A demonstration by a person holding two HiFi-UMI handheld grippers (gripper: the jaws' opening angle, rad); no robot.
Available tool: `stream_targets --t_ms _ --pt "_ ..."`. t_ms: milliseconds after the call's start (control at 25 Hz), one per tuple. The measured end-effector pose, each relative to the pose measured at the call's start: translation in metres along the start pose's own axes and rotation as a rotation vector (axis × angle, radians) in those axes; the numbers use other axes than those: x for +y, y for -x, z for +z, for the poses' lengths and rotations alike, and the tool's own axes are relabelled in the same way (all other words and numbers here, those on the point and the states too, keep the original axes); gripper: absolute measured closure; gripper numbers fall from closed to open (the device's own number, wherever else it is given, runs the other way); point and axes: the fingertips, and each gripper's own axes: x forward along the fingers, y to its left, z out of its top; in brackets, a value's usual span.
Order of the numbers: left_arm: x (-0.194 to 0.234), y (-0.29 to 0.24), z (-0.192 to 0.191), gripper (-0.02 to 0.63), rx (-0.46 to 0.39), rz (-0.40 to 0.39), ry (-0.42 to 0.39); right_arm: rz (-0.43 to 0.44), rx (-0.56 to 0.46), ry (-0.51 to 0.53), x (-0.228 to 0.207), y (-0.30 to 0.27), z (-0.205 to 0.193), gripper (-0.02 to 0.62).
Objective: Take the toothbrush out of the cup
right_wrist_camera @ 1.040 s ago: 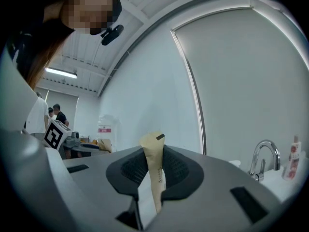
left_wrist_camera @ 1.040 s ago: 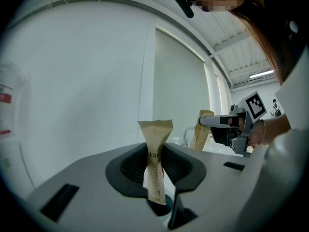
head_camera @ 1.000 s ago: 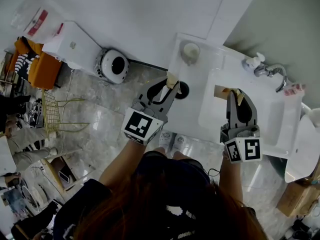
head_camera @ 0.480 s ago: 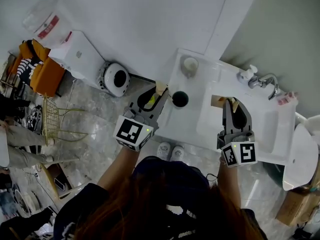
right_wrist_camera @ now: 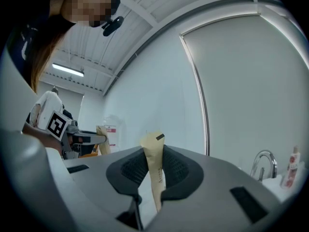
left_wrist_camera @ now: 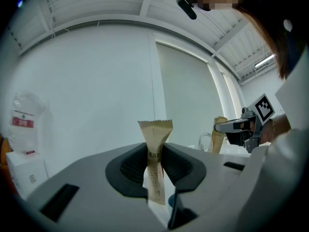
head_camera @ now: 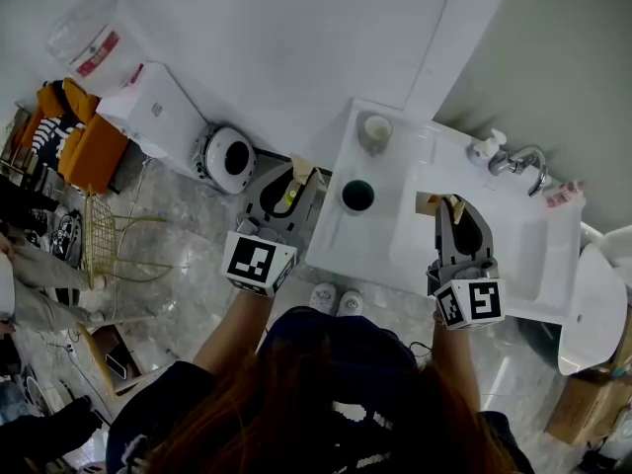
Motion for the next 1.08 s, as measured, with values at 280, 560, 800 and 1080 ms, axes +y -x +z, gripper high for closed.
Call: stream_targets --t_ms 280,560,800,1080 --pt "0.001 0.004 -0.003 0.515 0.009 0.003 -0.004 -0.009 0.003 0.004 0.002 0.004 -0.002 0.518" --pt "0.002 0.005 -0.002 0.515 0.006 0.013 -0.011 -0.034 0.008 0.025 -0.001 0.005 -0.002 0.518" --pt "0.002 0.007 0.001 0.514 0.004 0.017 -0.015 -0.073 0.015 0.021 -0.005 0.004 -0.001 0.518" --pt "0.002 0.011 0.002 0.515 0.001 0.03 -0.013 -0.091 0.007 0.01 -0.007 0.008 0.0 0.518"
